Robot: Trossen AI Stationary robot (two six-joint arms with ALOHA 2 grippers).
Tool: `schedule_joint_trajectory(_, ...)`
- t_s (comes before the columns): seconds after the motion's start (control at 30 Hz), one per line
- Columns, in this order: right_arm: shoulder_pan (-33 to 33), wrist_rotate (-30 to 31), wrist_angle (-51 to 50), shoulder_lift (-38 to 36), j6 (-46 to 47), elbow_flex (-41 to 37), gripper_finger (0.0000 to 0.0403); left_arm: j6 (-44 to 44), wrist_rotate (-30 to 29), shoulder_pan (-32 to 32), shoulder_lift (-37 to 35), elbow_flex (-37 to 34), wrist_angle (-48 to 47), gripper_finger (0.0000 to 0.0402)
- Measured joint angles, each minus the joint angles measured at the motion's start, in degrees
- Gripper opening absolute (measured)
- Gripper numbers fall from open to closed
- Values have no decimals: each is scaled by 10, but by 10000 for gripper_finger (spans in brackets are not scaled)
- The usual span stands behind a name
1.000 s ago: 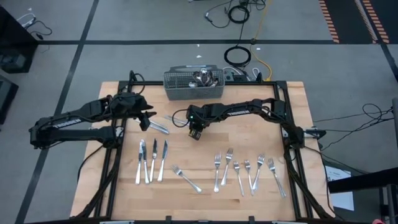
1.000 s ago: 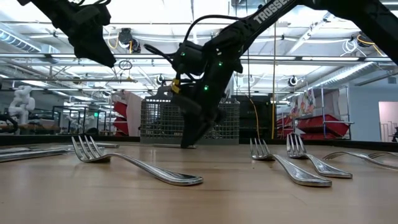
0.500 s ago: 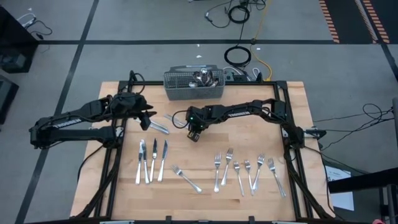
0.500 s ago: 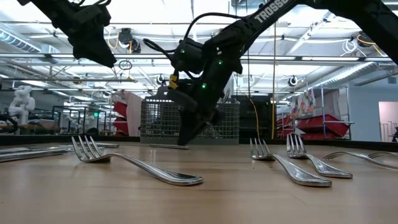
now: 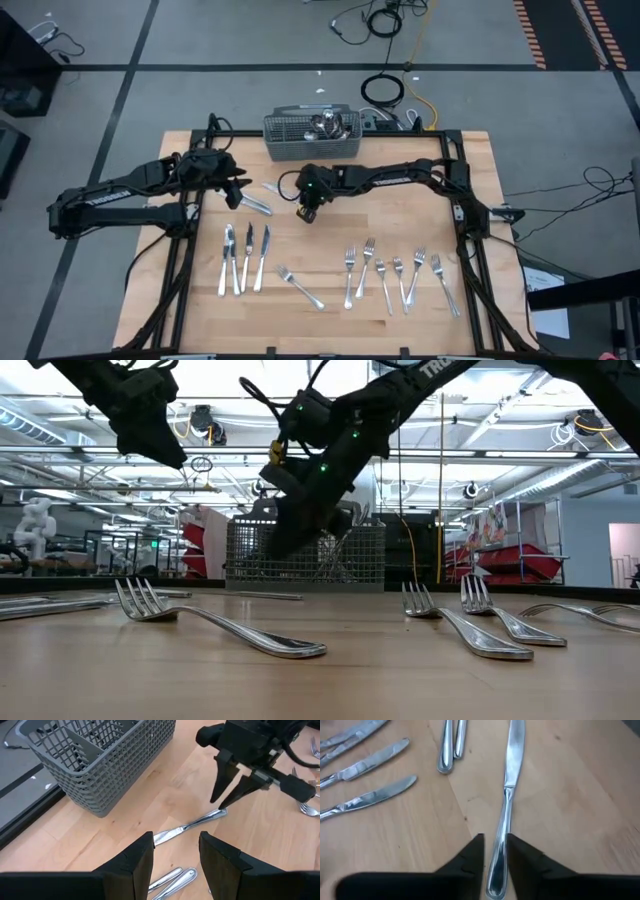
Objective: Sort silverware
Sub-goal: Put the silver knife into the gray utensil holder
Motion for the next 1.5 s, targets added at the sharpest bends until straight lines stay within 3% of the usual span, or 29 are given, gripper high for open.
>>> schedule_joint_trajectory(0.17,11,27,74,18,-22,1,176,0,-13,0,1,0,0,162)
schedule_joint_trajectory(0.27,25,55,104,42,-33,0,202,2,-26,0,1,0,0,162)
schedule_joint_trajectory(0.7,52,181,146,35,38,-81,161,5,-36,1,8,0,4,162)
schedule_joint_trajectory(0.83,57,184,216,30,86,-142,171,5,-36,1,11,0,5,162)
schedule_joint_trajectory(0.97,71,229,309,28,122,-210,183,4,-38,1,12,0,6,162)
schedule_joint_trajectory(1.23,77,227,474,50,128,-318,187,3,-38,1,30,0,26,162)
schedule_joint_trajectory(1.5,84,237,524,73,75,-327,186,0,-38,1,52,0,33,162)
